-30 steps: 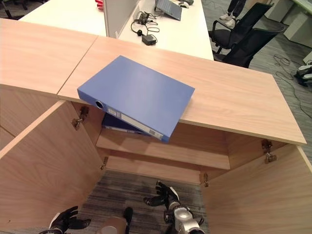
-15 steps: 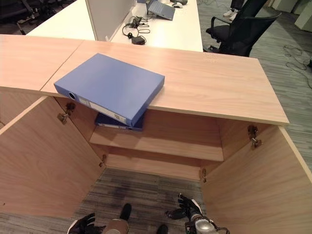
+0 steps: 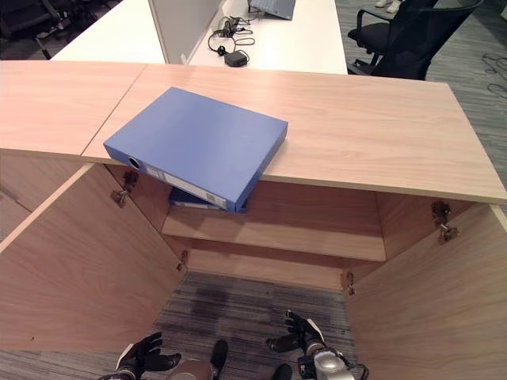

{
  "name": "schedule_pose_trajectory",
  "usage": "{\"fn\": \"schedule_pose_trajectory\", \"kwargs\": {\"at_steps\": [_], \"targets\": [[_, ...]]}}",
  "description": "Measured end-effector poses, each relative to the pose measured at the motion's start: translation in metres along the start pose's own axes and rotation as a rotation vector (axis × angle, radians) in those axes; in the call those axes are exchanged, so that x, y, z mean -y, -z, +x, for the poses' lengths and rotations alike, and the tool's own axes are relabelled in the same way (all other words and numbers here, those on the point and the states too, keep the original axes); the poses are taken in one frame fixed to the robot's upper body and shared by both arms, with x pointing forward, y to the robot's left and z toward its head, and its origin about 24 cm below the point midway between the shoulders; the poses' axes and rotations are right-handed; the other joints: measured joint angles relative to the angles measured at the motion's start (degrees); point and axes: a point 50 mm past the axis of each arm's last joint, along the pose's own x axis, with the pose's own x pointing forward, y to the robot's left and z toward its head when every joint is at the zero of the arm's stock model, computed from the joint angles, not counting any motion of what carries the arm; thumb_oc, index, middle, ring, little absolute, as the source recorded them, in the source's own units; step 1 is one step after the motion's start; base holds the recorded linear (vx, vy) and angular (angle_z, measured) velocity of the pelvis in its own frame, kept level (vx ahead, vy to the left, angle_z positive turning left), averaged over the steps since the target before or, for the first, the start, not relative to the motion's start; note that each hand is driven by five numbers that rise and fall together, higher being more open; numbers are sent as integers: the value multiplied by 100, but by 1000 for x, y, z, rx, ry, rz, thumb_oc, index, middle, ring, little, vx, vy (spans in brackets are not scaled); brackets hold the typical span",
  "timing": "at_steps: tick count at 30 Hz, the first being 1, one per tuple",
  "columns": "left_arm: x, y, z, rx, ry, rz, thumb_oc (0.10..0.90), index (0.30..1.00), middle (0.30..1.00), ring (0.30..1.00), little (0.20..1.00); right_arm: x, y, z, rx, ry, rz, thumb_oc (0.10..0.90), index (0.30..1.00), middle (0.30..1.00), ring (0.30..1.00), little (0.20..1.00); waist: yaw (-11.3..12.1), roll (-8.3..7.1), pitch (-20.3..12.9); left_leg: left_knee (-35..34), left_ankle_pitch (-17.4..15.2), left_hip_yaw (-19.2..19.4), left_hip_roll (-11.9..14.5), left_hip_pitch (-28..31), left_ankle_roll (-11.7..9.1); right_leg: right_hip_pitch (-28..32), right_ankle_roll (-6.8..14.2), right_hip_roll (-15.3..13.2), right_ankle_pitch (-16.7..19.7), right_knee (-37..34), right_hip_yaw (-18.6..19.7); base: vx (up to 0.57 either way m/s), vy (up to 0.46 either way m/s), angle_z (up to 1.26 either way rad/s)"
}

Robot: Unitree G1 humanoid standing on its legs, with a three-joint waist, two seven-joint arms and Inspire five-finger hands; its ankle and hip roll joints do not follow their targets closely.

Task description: Put the empty folder in the office cabinet

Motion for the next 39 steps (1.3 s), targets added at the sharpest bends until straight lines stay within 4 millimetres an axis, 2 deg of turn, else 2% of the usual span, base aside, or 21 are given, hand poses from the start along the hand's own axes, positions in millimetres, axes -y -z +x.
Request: {"fn": "schedule_pose_trajectory", "kwargs": {"at_steps": [1,2,3,5,6,7,8,9,11,12,14,18,22,26,29,34,36,37,39], "targets": [[2,-2,1,1,7,9,800,900,900,900,900,-2,-1,1,-2,-4,0,800,900,900,900,900,-23,-1,39,312,-210,123,-68,-104,227,-271,104,-167,-211,639,30,-30,145,1],[4,2,-1,-6,12,9,800,900,900,900,900,3,-7,2,10,5,-8,800,900,900,900,900,-109,82,39,381,-261,152,26,-161,333,-897,488,-465,-449,2082,53,0,171,11],[1,0,0,1,7,15,800,900,900,900,900,0,-6,2,9,-1,-4,800,900,900,900,900,-167,103,45,335,-266,76,4,-86,367,-1212,896,-626,-439,2713,46,35,65,22],[-8,-8,2,20,-14,29,800,900,900,900,900,-6,-4,2,4,-19,7,800,900,900,900,900,-178,47,61,261,-226,-36,-20,-63,455,-1506,1033,-644,-535,2967,278,115,-25,31],[-15,-9,2,22,-29,37,800,900,900,900,900,-11,-6,3,10,-27,25,800,900,900,900,900,-185,1,71,138,-178,-92,-59,-3,480,-1611,1011,-646,-554,2905,453,135,-76,24],[-17,-7,2,16,-33,40,800,900,900,900,900,-12,-5,3,10,-28,32,800,900,900,900,900,-176,-10,63,69,-164,-100,-86,23,465,-1587,957,-639,-552,2710,459,108,-113,28],[-18,-9,3,14,-38,47,800,900,900,900,900,-12,-4,3,11,-27,36,800,900,900,900,900,-216,-14,58,-2,-128,-109,-104,20,412,-1466,803,-604,-569,2251,497,169,-79,53],[-22,0,0,-24,-51,83,800,900,900,900,900,-13,-3,3,9,-25,48,800,900,900,900,900,-290,-76,32,-211,-21,-202,-258,50,448,-1160,626,-590,-514,1200,715,171,-80,54],[-26,5,-2,-30,-57,84,800,900,900,900,900,-14,1,2,-5,-25,54,800,900,900,900,900,-258,-155,-19,-326,10,-275,-346,131,439,-898,506,-493,-444,685,878,187,-80,42],[-26,13,-5,-51,-56,86,800,900,900,900,900,-13,3,1,-11,-22,56,800,900,900,900,900,-279,-157,-65,-407,67,-378,-381,137,405,-656,310,-446,-44,206,871,193,-133,39],[-26,25,-9,-86,-56,76,800,900,900,900,900,-11,6,0,-18,-19,53,800,900,900,900,900,-268,-112,-90,-471,133,-482,-313,228,307,-269,157,-287,371,-371,778,167,-168,34],[-19,31,-11,-99,-40,60,800,900,900,900,900,-1,2,0,-8,6,33,800,900,900,900,900,-261,-88,-150,-473,81,-560,-97,333,182,-110,94,-85,278,-379,673,113,-124,17],[-9,26,-9,-78,-16,46,800,900,900,900,900,6,-4,1,9,26,20,800,900,900,900,900,-270,-174,-316,-556,84,-644,17,361,23,-101,17,34,166,-409,665,73,-109,4],[-9,24,-8,-71,-17,47,800,900,900,900,900,3,2,-1,-9,14,13,800,900,900,900,900,-278,-188,-380,-565,42,-736,138,372,-132,-40,-46,159,85,-408,585,43,-125,7],[-9,23,-8,-71,-17,49,800,900,900,900,900,0,16,-5,-45,5,8,800,900,900,900,900,-247,-135,-504,-565,77,-845,228,214,-210,-122,-93,247,73,-409,474,42,-126,20],[-7,30,-10,-87,-9,61,800,900,900,900,900,0,24,-8,-67,5,4,800,900,900,900,900,-231,114,-580,-560,145,-1002,384,118,-277,-145,-188,398,46,-410,313,8,-81,14],[-3,24,-9,-61,1,79,800,900,900,900,900,5,23,-9,-64,14,-2,800,900,900,900,900,-232,228,-596,-562,188,-1120,421,35,-324,-213,-226,436,42,-410,185,-3,-71,25],[1,17,-8,-29,8,81,800,900,900,900,900,9,22,-9,-63,24,-10,800,900,900,900,900,-195,322,-600,-558,246,-1169,454,-29,-377,-254,-256,476,51,-410,140,-4,-71,20],[4,6,-8,28,19,99,800,900,900,900,900,15,21,-10,-59,33,-21,800,900,900,900,900,-105,408,-593,-540,276,-1170,494,-52,-420,-273,-269,515,42,-410,126,-7,-18,4]]}}
